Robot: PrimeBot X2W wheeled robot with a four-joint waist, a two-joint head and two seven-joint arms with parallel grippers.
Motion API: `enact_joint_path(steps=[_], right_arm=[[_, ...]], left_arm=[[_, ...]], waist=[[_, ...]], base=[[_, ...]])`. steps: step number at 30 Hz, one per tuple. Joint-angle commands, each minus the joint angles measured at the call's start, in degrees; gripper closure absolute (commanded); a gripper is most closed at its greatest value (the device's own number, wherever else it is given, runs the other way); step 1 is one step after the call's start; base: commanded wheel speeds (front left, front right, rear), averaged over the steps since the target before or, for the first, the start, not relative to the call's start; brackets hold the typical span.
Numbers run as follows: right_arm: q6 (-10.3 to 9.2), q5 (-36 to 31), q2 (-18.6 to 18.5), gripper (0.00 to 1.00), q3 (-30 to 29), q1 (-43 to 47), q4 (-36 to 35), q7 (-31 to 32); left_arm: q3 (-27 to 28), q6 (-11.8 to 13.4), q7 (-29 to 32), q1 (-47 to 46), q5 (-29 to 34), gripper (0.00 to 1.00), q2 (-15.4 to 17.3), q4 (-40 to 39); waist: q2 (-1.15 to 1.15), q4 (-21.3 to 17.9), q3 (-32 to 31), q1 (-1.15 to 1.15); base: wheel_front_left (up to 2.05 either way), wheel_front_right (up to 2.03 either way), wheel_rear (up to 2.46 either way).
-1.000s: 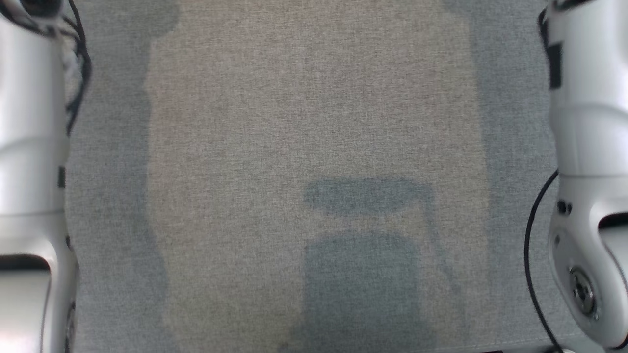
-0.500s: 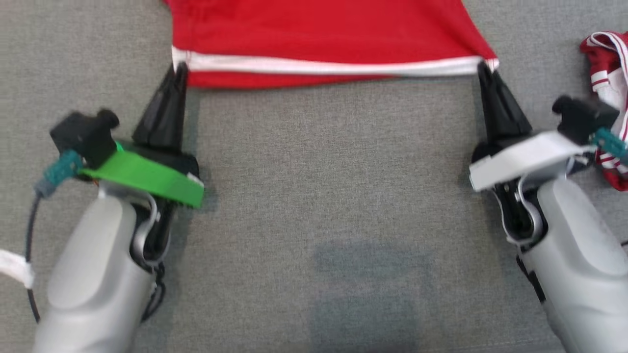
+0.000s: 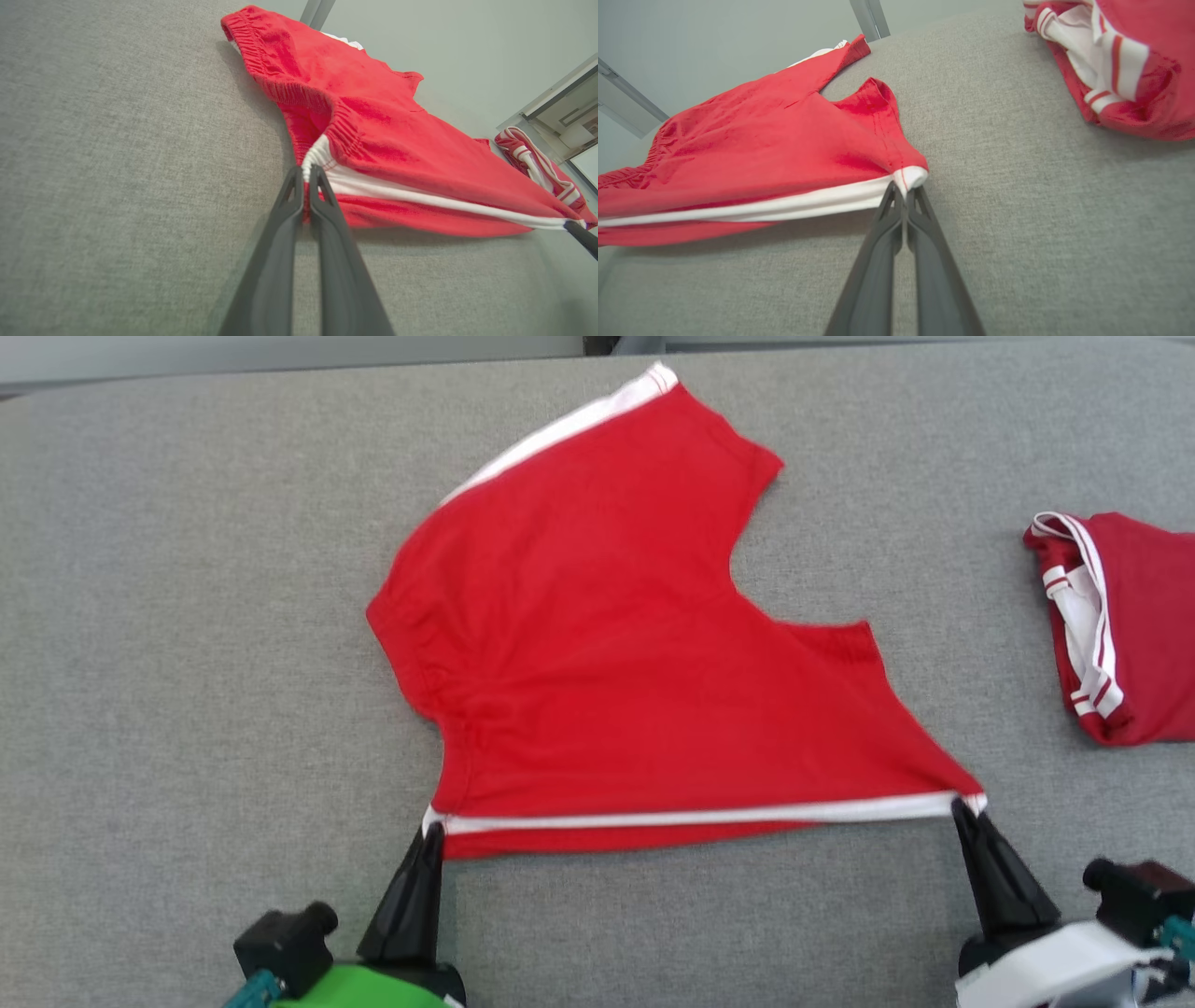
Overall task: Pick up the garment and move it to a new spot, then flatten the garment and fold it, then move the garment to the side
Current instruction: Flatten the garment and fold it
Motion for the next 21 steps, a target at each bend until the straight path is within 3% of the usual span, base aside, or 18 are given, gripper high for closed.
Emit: enact_joint_path(steps=[1, 7, 13, 21], right_arm=[[-0.24, -0.34, -0.18, 1.00, -1.02, 4.68, -1.74, 0.16], [-0.24, -0.58, 0.69, 1.00, -2.77, 15.45, -7.18, 1.44], [-0.25, -1.32, 1.55, 1.00, -5.43, 19.08, -10.14, 1.59], [-0.24, -1.73, 2.66, 1.00, -4.33, 10.37, -12.16, 3.22]], left_arm=[[1.06, 0.84, -0.29, 3.67, 0.94, 1.00, -0.16, -0.50], [2.04, 2.41, -0.29, 11.85, 1.33, 1.00, -1.96, -2.22], [2.55, 2.90, -0.30, 16.21, 0.02, 1.00, -2.84, -4.97], [2.90, 3.34, 3.80, 13.28, -3.99, 1.00, -3.61, -8.93]], waist=[[0.00, 1.58, -5.80, 0.00], [0.00, 1.80, -8.13, 0.00], [0.00, 1.66, -8.18, 0.00], [0.00, 1.90, -5.63, 0.00]], base=[[0.00, 0.00, 0.00], [0.00, 0.00, 0.00], [0.00, 0.00, 0.00], [0.00, 0.00, 0.00]])
